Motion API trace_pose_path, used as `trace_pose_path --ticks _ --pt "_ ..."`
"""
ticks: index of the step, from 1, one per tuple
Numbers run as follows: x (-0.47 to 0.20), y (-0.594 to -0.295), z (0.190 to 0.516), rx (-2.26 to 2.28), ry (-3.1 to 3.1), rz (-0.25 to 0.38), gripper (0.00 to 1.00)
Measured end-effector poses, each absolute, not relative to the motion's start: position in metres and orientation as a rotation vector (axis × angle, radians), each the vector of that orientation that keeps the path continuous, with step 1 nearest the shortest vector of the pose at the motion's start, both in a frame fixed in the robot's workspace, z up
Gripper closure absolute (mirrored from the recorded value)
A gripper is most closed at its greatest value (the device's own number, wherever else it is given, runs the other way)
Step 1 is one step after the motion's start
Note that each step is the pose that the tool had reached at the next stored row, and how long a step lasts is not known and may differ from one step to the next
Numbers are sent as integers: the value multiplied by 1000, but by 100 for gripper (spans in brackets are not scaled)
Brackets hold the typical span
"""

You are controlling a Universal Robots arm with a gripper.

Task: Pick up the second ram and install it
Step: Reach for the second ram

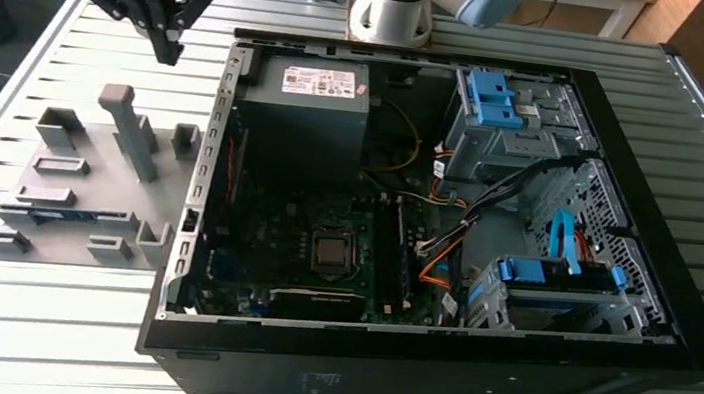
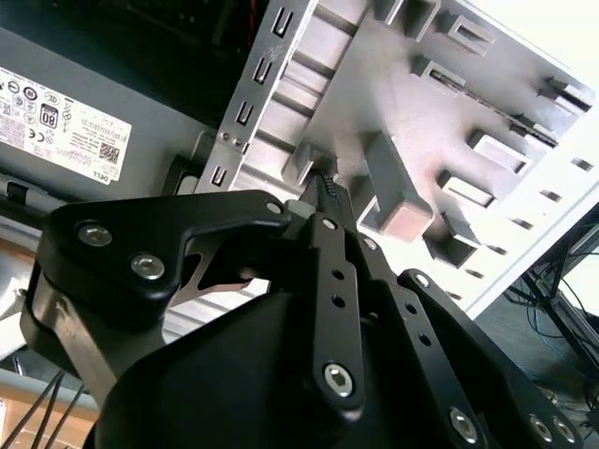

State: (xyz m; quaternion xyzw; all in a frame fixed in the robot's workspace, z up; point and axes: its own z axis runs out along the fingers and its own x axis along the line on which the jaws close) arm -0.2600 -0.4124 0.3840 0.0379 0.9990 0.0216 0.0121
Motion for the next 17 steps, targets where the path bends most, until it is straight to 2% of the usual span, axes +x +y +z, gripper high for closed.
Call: trace_pose_path --ticks 17 --pt "-316 -422 382 118 3115 67 90"
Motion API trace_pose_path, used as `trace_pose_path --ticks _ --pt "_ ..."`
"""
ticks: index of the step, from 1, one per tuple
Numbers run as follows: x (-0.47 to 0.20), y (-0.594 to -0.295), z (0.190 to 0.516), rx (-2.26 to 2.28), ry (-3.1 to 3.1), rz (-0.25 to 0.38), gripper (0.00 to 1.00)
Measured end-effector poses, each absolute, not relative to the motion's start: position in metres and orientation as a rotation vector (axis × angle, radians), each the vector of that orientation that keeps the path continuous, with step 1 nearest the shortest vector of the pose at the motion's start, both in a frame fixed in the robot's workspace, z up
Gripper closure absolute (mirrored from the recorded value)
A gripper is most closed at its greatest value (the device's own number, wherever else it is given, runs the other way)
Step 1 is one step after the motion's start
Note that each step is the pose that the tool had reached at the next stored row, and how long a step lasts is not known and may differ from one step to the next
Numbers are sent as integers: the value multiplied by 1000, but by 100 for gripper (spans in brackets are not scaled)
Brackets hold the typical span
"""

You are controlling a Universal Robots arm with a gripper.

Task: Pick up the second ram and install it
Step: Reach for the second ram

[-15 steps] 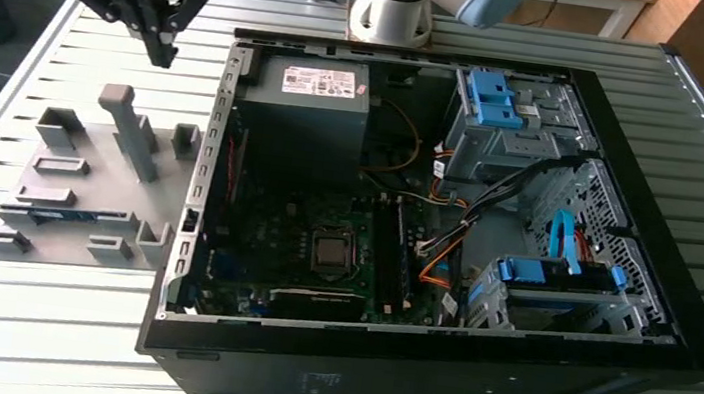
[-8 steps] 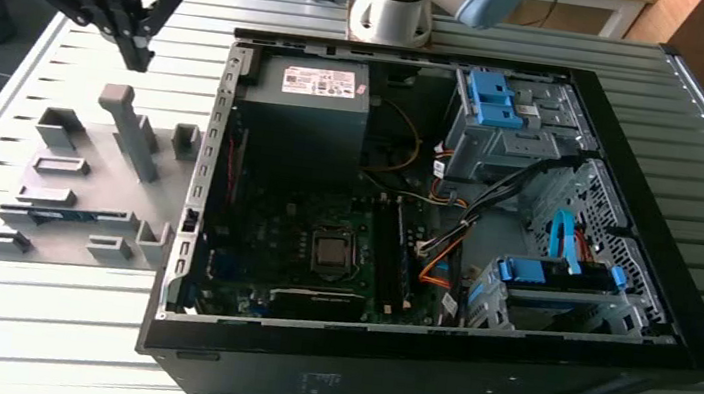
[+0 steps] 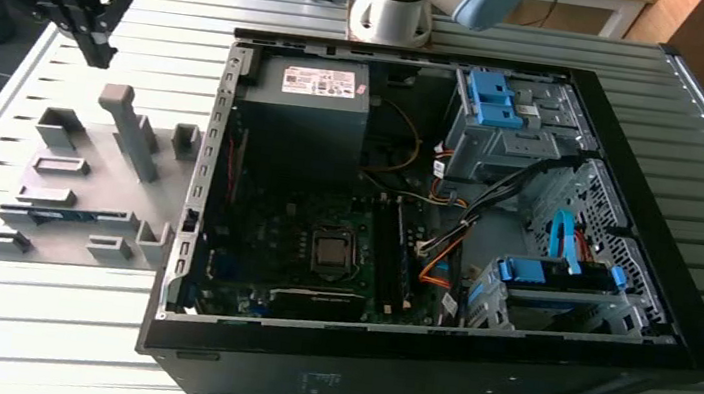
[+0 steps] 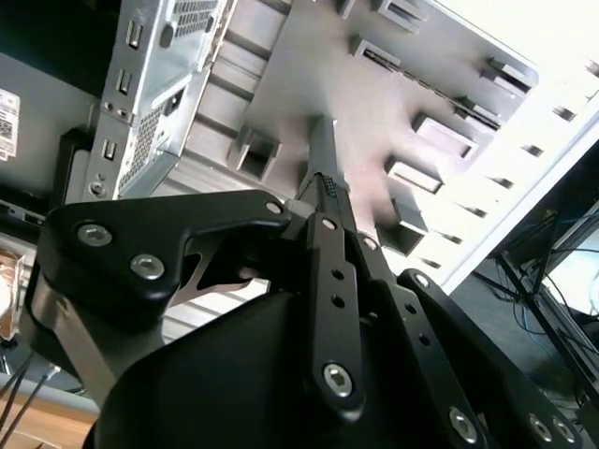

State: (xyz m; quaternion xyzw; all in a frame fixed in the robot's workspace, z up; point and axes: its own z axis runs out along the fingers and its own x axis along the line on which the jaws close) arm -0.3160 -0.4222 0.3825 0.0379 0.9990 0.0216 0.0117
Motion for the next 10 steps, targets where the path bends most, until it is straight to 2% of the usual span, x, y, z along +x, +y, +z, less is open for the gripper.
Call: trace_pose_path --ticks 10 --pt "-319 -422 382 118 3115 67 90"
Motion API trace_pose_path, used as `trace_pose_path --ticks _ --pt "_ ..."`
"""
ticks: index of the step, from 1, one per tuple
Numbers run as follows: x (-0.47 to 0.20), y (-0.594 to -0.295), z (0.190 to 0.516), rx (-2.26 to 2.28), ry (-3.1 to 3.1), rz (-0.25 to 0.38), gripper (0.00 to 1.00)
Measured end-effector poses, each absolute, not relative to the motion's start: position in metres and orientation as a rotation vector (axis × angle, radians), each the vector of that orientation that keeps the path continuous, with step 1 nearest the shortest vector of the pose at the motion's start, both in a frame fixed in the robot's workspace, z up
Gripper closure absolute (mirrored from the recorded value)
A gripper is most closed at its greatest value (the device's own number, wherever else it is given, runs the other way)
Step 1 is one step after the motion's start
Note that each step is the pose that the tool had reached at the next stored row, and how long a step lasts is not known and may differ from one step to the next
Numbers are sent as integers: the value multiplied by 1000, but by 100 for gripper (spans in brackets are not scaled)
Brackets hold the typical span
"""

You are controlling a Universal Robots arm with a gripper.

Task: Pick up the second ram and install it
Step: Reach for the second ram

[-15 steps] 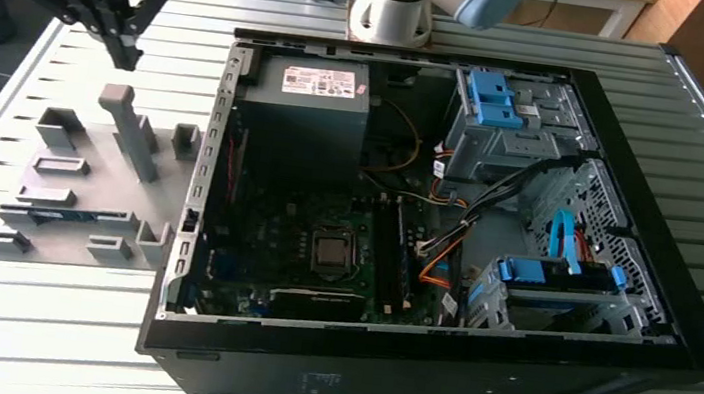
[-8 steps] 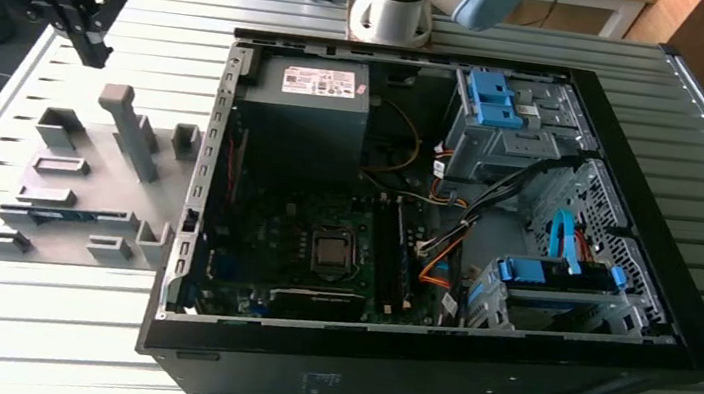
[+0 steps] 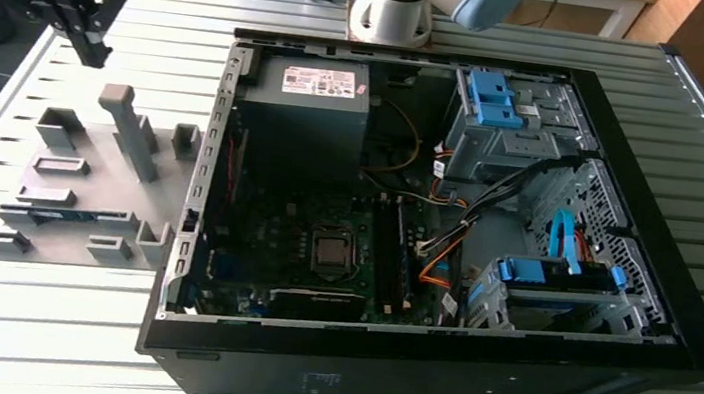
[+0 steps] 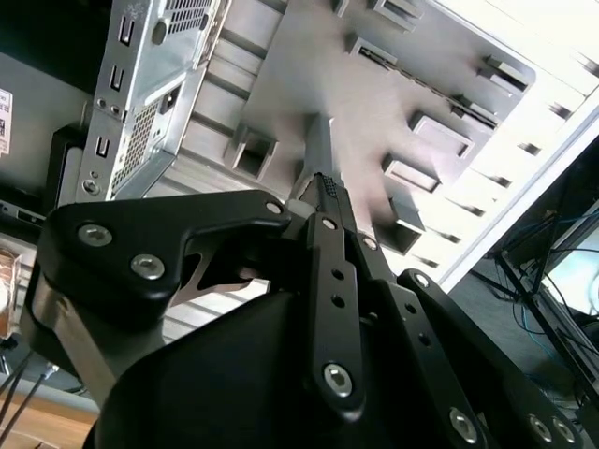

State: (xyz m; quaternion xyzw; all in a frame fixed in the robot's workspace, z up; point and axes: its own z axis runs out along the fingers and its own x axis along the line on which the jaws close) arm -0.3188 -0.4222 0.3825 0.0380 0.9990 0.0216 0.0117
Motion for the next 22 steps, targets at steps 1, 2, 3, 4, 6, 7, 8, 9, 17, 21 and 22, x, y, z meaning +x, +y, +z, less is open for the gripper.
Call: trace_pose_path --ticks 1,2,3,4,6,7,8,9,17,21,22 --pt "-319 -422 382 118 3115 68 90" --pt "-320 -422 382 118 3115 67 90" --pt "-321 -422 382 118 3115 68 90" --pt "-322 -422 382 118 3115 68 90" --pt "-327 -422 382 118 3115 68 90" --pt "-331 -422 382 118 3115 67 90" --pt "-336 -422 382 118 3115 67 90" --pt "-340 -422 382 118 3115 68 90" --pt "-371 -429 381 118 3115 68 90" --pt "-380 -440 380 118 3115 67 90" --pt "-381 -442 380 118 3115 67 90"
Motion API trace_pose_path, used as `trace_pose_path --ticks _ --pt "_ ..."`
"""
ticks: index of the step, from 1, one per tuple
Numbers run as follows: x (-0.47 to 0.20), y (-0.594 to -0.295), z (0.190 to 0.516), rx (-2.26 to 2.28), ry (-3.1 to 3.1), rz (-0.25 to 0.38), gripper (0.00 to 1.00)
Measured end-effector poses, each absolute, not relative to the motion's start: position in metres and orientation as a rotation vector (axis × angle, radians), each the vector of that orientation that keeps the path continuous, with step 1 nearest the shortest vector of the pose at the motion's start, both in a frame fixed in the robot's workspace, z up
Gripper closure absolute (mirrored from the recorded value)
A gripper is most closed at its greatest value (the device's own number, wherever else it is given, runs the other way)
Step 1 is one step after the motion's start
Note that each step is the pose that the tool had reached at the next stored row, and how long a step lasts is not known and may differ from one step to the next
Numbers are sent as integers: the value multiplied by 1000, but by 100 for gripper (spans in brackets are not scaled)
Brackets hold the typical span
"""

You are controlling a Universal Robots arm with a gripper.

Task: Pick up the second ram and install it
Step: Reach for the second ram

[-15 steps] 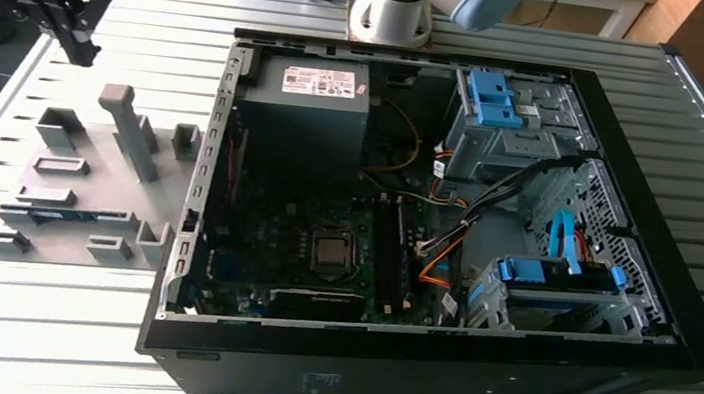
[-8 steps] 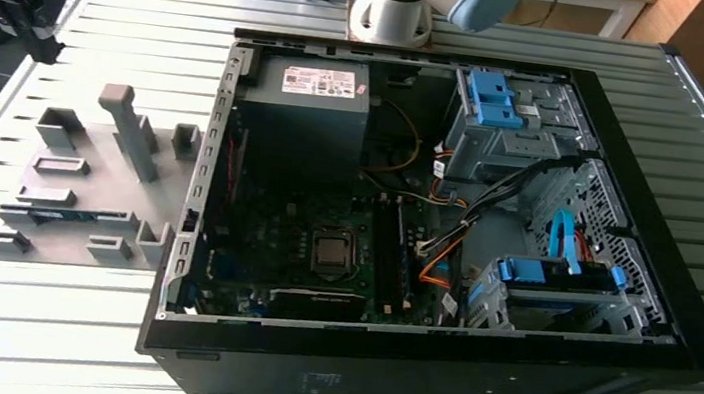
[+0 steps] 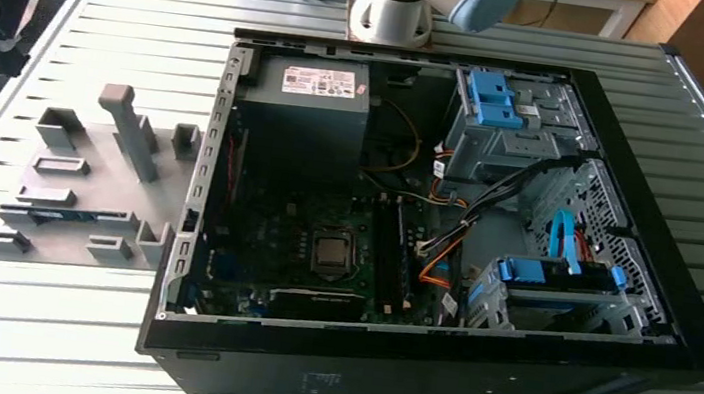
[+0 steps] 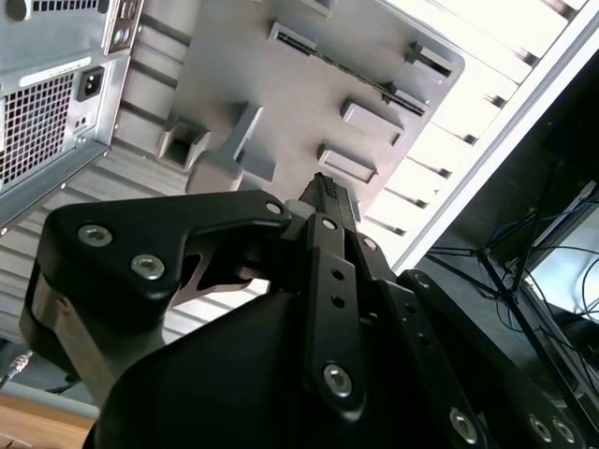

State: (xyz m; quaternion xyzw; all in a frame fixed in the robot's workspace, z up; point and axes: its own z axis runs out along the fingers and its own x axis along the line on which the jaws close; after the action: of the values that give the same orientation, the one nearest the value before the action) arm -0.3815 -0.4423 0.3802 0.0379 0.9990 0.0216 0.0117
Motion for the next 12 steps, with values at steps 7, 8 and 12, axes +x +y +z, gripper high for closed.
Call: trace_pose_path --ticks 7,8,12 --pt "-383 -444 380 97 3117 68 90" --pt "-383 -444 379 69 3119 68 90" --pt "-384 -450 377 28 3123 68 90"
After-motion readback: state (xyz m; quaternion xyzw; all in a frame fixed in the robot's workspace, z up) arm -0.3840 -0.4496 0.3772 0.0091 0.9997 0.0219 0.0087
